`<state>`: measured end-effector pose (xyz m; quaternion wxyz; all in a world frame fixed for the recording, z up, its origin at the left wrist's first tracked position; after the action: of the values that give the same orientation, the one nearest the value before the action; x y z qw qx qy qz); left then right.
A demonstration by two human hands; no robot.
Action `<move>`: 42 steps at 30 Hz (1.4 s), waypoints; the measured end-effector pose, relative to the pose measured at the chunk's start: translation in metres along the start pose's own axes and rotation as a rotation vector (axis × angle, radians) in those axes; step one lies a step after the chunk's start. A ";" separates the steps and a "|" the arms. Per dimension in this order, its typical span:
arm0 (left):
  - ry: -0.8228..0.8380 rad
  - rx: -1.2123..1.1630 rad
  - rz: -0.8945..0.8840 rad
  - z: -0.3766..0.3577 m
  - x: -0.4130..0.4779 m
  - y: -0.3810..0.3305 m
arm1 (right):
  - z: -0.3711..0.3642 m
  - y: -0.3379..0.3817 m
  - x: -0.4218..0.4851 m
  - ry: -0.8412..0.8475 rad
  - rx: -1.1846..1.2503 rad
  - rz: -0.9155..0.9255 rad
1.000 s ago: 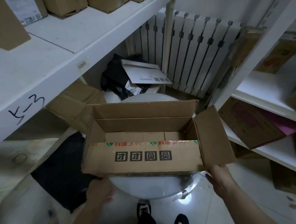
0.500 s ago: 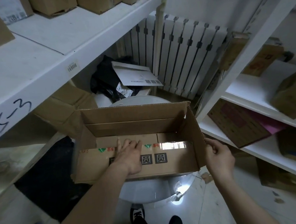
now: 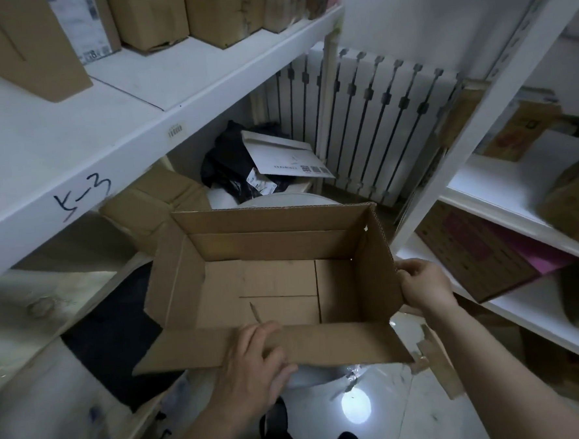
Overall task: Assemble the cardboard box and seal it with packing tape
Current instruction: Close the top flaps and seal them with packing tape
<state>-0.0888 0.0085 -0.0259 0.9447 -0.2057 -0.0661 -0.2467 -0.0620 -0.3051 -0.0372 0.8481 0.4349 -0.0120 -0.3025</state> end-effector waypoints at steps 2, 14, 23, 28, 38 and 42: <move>0.072 -0.030 0.038 -0.010 -0.017 -0.002 | 0.000 0.005 -0.002 0.019 -0.011 0.015; 0.165 -0.141 0.187 -0.005 0.015 -0.007 | -0.059 0.031 -0.029 0.276 -0.282 0.233; 0.311 0.103 0.273 0.013 0.145 0.012 | -0.070 0.028 -0.025 0.246 -0.303 0.209; 0.381 0.250 0.387 -0.010 0.208 0.041 | -0.071 0.024 -0.026 0.256 -0.351 0.212; 0.630 0.252 0.500 -0.058 0.218 0.071 | -0.095 0.021 -0.028 0.390 -0.507 0.231; 0.579 0.258 0.434 -0.045 0.208 0.068 | -0.092 0.024 -0.021 0.352 -0.512 0.257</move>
<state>0.1269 -0.0482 -0.0438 0.9726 -0.0164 0.2181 -0.0786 -0.0417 -0.2166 -0.0713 0.9500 0.2484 0.1563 -0.1067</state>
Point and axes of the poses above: each hand's wrist, its own x-axis towards the middle knuckle, its own z-axis out of the back of the hand, y = z × x, the point moved 10 cm from there along x, towards the middle knuckle, and after that the axes turned 13 degrees about z, right-handed, at the moved point
